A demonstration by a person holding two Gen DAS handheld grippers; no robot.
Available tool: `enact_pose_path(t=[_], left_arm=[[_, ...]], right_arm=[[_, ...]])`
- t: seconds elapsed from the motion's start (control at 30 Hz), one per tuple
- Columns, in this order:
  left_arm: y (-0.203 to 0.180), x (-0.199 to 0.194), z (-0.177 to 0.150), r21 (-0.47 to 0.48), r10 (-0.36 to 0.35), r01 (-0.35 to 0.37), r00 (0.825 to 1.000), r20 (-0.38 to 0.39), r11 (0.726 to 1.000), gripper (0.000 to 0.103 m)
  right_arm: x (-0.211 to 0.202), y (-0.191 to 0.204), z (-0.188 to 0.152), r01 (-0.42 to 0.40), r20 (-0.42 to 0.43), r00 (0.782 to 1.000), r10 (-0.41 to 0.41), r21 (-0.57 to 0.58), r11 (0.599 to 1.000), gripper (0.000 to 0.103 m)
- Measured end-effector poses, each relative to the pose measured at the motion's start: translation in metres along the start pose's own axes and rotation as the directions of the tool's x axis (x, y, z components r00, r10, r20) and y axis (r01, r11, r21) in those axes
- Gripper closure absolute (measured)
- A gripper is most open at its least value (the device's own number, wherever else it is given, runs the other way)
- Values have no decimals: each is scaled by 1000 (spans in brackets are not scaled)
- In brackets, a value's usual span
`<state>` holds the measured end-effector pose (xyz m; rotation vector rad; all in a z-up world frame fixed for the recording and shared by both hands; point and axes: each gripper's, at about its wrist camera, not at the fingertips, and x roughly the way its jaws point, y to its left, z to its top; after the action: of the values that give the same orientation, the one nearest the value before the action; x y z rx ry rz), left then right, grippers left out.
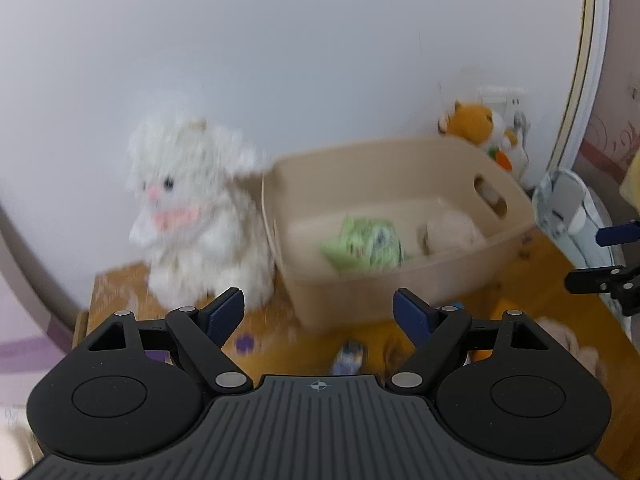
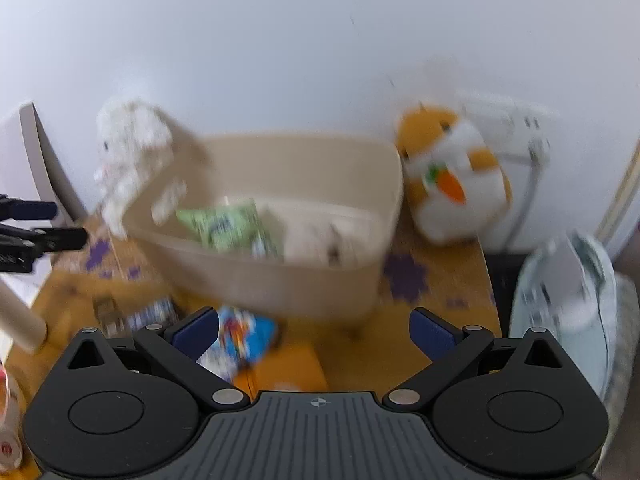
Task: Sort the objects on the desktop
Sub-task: 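Grasp the red hair clip with left gripper while right grasps bunny plush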
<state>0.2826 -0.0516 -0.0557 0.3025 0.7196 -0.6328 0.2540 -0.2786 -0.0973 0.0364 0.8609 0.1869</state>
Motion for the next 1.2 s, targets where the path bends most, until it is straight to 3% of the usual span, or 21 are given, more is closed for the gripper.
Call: enact_pose_path(t=[0.17,0.33,0.63,1.0,1.03,1.1,1.17,1.2], left_arm=[[7,-7,-35,-22,3,-5,998,-57,1000,20],[11,-11,-66,-38,9,-13,993,-119,999,20],[18,-2,-117,-69,17,-35,969,-246,997,20],[23,19,-138,-162,-25,-24,956,-294,987,21],[23,20,-138,-169,-34,-17,956,-292,986,24],[20,22,-138,-167,-45,-6,954,-297,986,39],[18,24,-138,-159,-49,-1,950,-308,987,55],[18,25,-139,-157,-49,0,950,-309,988,59]], right_arm=[[-7,-8,-37,8,-57,998,-6,20,1000,0],[-10,1,-67,27,-94,995,-31,-41,999,0],[8,20,-109,40,-182,981,-59,-105,994,0],[20,33,-87,85,-91,990,-105,-203,975,0],[22,35,-87,91,-90,990,-112,-212,973,1],[26,39,-85,81,-97,990,-105,-218,972,12],[29,43,-84,61,-117,989,-89,-222,973,33],[30,46,-84,55,-126,988,-85,-228,972,37]])
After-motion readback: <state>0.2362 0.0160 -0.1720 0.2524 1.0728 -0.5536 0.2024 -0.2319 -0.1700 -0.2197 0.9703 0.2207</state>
